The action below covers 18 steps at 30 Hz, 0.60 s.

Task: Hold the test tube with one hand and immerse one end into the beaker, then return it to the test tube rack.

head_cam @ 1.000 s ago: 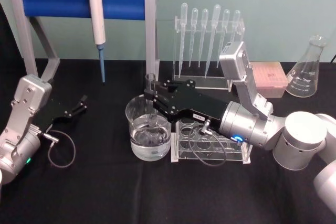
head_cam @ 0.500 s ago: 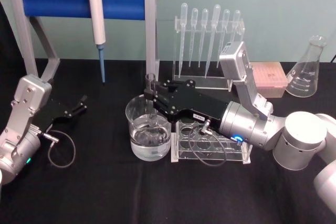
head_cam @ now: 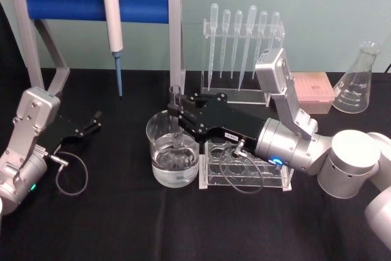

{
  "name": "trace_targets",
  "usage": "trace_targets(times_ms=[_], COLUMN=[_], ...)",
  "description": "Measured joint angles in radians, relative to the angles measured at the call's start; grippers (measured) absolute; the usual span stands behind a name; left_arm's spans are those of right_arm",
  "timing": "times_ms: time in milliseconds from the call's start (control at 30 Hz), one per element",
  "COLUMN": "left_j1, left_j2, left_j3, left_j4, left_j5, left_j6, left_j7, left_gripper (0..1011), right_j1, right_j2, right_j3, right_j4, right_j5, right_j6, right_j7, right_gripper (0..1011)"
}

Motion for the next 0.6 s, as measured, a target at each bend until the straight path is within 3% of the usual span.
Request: trace_targets(times_ms=[333, 600], left_j1=[0.0, 0.0], left_j2=[0.0, 0.0], left_j3=[0.0, 0.0], left_j4=[0.0, 0.0], left_j5=[0.0, 0.0], left_j6=[0.0, 0.0], left_j7=[0.0, 0.0], left_gripper=[1000, 1000], right_j1=[-0.002, 0.0], right_j2=[0.0, 0.021], right_j3=[0.009, 0.049], right_j4=[-0.006, -0.084], right_j5=[0.0, 0.026], right_j6=[0.0, 0.036], right_j7=[0.006, 0.031], right_gripper=[228, 228])
